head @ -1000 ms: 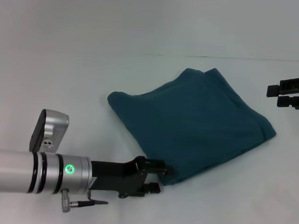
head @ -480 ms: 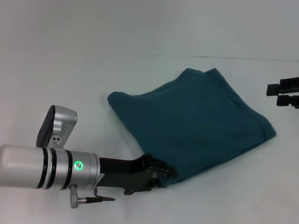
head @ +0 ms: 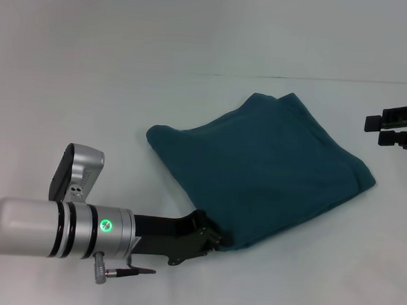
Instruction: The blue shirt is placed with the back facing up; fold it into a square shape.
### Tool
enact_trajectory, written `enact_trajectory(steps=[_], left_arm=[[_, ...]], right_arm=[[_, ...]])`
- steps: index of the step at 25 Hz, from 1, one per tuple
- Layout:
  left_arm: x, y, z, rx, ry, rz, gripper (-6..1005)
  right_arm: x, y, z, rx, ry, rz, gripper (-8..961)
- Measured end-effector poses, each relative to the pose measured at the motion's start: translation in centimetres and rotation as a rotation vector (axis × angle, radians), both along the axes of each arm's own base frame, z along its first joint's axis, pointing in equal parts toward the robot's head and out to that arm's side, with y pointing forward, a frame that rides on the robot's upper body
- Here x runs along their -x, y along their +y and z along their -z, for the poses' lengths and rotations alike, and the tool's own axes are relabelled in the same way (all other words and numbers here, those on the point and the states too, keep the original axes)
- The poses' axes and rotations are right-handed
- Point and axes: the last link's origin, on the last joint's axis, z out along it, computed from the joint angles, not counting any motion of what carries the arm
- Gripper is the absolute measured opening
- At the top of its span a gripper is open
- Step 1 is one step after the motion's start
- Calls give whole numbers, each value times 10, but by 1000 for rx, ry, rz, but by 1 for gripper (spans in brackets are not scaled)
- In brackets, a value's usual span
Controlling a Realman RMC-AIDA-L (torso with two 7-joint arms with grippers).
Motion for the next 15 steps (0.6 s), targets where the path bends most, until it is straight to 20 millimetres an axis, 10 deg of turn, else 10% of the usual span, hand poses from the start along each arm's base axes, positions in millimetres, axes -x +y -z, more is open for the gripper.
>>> enact_trajectory(steps=[6,15], left_arm=[[1,-5,-3,29,-9,30,52],[45,-4,-60,2,102,62,53]], right_arm=[[0,0,-1,-1,-1,1,555],[-2,-1,-1,3,-1,3,557]])
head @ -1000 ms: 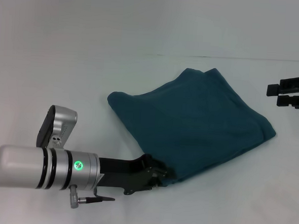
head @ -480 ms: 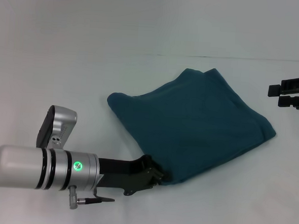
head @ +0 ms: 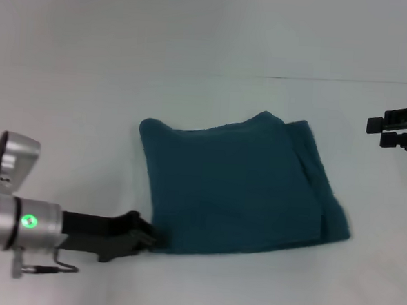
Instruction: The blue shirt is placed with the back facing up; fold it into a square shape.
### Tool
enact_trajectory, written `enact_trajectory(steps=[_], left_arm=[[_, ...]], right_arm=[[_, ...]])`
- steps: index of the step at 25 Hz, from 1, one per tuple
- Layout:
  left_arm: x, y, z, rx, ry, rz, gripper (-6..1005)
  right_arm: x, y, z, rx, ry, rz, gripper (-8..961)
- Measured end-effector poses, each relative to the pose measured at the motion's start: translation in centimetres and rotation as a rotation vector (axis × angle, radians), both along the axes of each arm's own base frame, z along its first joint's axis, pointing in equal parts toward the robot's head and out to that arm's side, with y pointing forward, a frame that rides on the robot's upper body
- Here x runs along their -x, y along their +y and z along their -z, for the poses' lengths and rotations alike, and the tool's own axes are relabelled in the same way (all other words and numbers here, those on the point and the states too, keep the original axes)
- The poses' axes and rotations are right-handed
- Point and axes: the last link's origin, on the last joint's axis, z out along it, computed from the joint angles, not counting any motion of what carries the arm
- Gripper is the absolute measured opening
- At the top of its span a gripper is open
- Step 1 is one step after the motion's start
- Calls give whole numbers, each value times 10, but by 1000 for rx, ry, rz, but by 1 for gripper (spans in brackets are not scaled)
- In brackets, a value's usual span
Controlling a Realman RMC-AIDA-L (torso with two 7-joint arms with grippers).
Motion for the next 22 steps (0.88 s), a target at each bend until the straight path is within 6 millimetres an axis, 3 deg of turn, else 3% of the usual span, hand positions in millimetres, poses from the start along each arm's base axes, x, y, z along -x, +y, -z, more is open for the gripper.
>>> enact_trajectory(steps=[7,19,22], left_arm=[[-1,20,-24,20,105,68,54],[8,14,-41,5,110,52,55],[17,18,-64,-63,162,84,255]], right_arm=[[1,-1,3,8,1,-5,558],[2,-1,4,13,6,-7,560],[1,-2,3,12,0,-20,560]])
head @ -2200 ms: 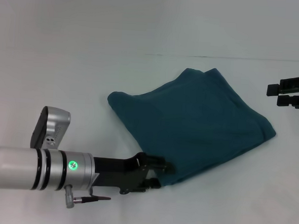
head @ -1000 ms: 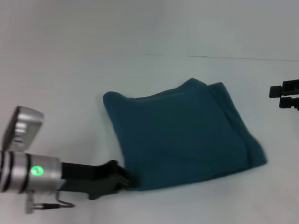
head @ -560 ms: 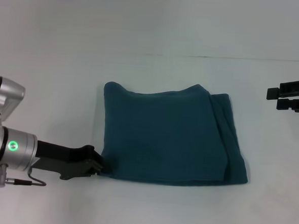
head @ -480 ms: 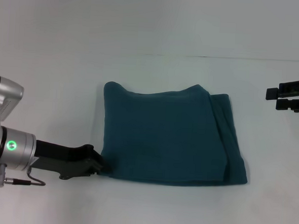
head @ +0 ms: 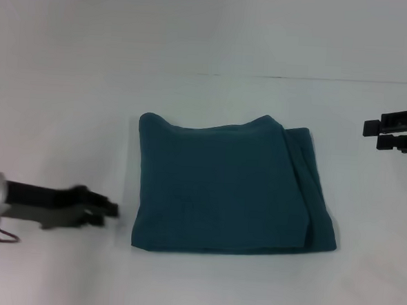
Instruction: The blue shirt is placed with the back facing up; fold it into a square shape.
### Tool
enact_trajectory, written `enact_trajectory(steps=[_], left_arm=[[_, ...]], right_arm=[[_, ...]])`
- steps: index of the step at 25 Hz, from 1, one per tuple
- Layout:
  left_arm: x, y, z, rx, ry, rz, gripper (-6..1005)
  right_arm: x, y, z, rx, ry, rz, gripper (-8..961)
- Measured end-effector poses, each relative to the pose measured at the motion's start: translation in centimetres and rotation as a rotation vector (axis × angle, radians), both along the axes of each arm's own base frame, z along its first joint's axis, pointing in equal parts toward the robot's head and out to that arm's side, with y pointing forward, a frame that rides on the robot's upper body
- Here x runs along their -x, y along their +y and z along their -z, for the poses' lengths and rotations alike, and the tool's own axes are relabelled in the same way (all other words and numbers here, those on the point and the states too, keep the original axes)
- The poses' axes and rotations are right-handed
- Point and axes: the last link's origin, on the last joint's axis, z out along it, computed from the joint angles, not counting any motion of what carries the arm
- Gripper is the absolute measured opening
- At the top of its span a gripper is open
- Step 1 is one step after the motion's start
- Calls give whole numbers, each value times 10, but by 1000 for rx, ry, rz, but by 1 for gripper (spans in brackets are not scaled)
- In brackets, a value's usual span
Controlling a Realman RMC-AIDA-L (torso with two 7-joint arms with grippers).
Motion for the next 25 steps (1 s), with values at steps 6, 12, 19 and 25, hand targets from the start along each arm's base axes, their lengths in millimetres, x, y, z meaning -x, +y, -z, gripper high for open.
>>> enact_trajectory(steps=[6,12,19,25], left_arm=[[-15,-15,-28,-152,-80,412,484],[-39,-12,-27,-89,-84,641,608],[-48,-7,-26,-83,-57,776,791],[-55,-10,-17,-27,-43,896,854]], right_arm=[[2,-6,8,30,-46,-152,561],[16,-20,31,97,-84,-452,701],[28,-26,63,62,-97,-663,861],[59,-33,101,133,-114,-859,857]])
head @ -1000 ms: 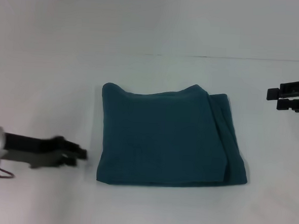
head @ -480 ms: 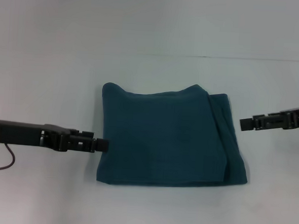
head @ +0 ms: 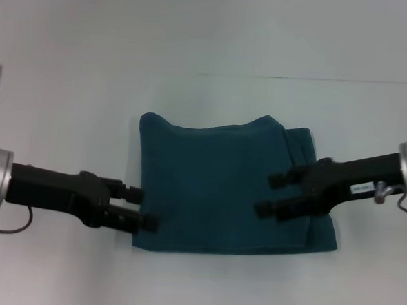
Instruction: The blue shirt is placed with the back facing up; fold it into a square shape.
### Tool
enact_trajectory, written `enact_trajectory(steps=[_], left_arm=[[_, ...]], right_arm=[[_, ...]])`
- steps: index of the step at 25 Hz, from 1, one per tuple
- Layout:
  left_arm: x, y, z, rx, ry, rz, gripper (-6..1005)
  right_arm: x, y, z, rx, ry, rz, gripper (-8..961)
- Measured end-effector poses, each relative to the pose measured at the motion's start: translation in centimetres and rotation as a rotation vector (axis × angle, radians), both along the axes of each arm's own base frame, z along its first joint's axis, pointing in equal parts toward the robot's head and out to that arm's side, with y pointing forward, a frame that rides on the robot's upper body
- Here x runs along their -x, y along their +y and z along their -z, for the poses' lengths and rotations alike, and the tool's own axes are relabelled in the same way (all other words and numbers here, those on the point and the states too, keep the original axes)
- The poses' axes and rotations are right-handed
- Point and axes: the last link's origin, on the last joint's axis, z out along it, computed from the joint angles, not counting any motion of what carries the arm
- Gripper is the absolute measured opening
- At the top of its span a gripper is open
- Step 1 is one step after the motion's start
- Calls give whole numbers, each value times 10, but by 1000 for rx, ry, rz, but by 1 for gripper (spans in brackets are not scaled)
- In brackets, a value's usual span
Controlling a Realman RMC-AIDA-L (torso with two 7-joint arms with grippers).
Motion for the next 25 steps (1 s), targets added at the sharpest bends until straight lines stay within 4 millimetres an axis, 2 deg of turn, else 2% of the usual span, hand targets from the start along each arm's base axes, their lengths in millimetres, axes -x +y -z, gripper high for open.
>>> enact_trajectory(steps=[6,25], left_arm=[[-1,-3,8,22,22,36,853],[-7,1,18,-3,16,44,853]], right_arm=[[7,-2,12,50,-11,-15,857],[2,-8,19,79,-6,2,856]])
